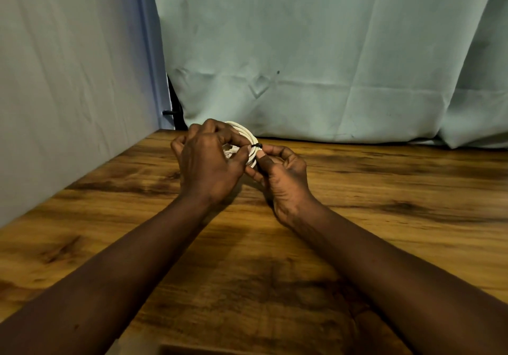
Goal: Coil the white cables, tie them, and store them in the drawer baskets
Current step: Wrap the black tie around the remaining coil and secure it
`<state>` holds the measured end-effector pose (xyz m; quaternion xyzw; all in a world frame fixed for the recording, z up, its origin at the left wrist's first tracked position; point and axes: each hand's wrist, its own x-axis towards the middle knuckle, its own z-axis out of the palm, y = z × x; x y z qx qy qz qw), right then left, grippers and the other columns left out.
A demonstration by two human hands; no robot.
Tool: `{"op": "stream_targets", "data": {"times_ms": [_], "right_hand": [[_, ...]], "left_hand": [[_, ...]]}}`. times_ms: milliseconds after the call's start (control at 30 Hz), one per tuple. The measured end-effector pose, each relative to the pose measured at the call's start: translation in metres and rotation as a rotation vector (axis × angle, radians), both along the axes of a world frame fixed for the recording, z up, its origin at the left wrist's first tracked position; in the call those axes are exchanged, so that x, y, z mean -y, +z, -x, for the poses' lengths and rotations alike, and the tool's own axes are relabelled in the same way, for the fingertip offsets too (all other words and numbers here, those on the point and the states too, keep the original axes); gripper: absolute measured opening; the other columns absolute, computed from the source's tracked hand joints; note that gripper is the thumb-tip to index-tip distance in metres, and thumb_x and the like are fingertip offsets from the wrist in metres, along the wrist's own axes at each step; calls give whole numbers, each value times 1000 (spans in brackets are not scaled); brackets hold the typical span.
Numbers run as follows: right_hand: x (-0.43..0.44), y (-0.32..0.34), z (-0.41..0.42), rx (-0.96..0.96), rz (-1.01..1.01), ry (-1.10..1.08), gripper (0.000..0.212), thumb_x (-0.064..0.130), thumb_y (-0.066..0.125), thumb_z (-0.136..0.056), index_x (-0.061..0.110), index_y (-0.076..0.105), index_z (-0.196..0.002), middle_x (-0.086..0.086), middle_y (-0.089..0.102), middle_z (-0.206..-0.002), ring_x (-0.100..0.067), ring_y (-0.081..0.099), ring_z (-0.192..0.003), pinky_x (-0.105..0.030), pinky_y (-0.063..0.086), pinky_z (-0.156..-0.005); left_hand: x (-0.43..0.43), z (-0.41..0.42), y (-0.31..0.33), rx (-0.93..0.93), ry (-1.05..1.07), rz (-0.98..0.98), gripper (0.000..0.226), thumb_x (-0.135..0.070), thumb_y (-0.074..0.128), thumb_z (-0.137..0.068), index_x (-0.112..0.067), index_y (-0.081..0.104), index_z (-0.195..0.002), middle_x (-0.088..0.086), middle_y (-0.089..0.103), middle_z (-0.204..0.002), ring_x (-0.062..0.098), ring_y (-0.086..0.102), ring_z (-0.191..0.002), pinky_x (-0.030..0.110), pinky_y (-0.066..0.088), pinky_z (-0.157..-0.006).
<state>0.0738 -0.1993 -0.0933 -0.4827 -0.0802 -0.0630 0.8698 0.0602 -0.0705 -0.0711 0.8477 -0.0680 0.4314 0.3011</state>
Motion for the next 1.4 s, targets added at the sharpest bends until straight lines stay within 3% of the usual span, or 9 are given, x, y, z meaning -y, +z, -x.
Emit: {"op": "stream_targets", "data": {"times_ms": [133, 267, 500, 700, 1167, 1400], "right_hand": [[0, 1, 0, 7, -13, 13, 9, -2, 65, -97, 4, 60, -101, -11, 73, -90, -16, 74, -76, -31, 65, -72], [0, 0, -1, 4, -19, 39, 8, -3, 63, -97, 3, 60, -102, -10, 74, -89, -17, 75, -78, -31, 65, -72], [1, -1, -4, 56, 97, -27, 10, 0, 64, -98, 10, 63, -96, -7, 75, -85, -12, 70, -70, -20, 55, -56], [2, -3, -7, 81, 134, -19, 8, 1, 64, -98, 8, 64, -101, -12, 75, -90, -14, 67, -69, -23, 54, -58], [3, -2, -3, 85, 157, 10, 6, 0, 63, -98, 4, 65, -100, -9, 75, -87, -10, 70, -66, -19, 52, -52], [3, -2, -4, 69, 159, -5, 6, 0, 64, -97, 6, 65, -98, -1, 77, -81, -10, 70, -67, -19, 53, -52]], "left_hand": [[2, 2, 3, -22, -45, 100, 12, -38, 81, -81, -45, 71, -82, -17, 60, -109, 7, 50, -115, 26, 14, -93], [0, 3, 3, -3, -48, 125, 12, -34, 80, -83, -43, 72, -85, -14, 62, -108, 12, 55, -114, 31, 20, -96], [-5, 2, 7, -30, 58, -65, 8, -32, 75, -87, -33, 77, -94, -14, 57, -106, 16, 57, -108, 33, 20, -88], [-6, 3, 7, 24, 115, -169, 10, -36, 72, -89, -31, 77, -96, -6, 64, -111, 21, 60, -108, 43, 30, -95], [-8, 7, 13, 114, 135, -343, 12, -31, 74, -88, -29, 77, -99, -5, 65, -112, 21, 61, -99, 43, 29, -94], [-8, 8, 16, 99, 178, -519, 18, -18, 79, -79, -24, 76, -96, -1, 65, -112, 25, 64, -97, 46, 31, -96]]}}
